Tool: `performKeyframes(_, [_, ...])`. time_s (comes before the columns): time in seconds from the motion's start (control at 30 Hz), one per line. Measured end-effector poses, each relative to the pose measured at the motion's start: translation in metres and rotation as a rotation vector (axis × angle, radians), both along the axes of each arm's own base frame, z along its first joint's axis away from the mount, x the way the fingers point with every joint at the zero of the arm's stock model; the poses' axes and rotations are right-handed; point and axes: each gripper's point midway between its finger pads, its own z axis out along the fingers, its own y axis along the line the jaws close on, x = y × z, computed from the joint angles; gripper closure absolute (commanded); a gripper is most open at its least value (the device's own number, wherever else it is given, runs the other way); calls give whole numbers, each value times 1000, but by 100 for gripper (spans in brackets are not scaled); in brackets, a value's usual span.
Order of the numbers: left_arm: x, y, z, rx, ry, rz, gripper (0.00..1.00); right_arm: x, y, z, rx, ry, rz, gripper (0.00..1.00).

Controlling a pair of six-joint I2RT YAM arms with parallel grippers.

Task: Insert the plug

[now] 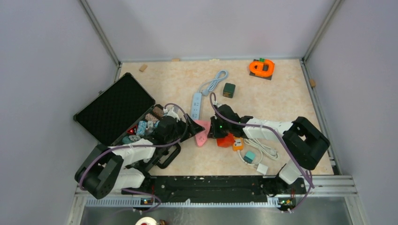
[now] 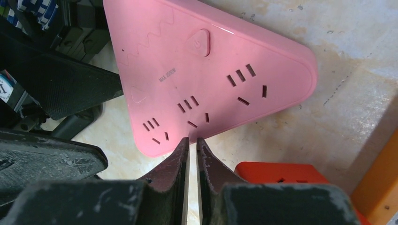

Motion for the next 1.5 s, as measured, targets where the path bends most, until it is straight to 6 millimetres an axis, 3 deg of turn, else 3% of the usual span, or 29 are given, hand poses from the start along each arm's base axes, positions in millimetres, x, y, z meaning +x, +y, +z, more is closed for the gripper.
performKeyframes(0.37, [1, 2, -5, 132, -10, -36, 6, 5, -7, -3, -42, -14, -45, 95])
performKeyframes(0.67, [19, -12, -10, 194, -14, -81, 10, 13, -23, -6, -103, -35, -99, 95])
performKeyframes(0.9, [33, -19, -14, 182, -25, -68, 13, 15, -36, 4, 15, -4, -120, 57])
performKeyframes(1.03, [29, -26, -17, 178, -19, -84, 4, 20, -38, 10, 98, 15, -136, 34])
performKeyframes(1.2, [31, -26, -17, 207, -13, -65, 1, 10, -52, -9, 82, 89, -154, 27])
performKeyframes(1.5, [49, -36, -22, 232, 3, -67, 7, 21, -38, -9, 128, 98, -150, 27])
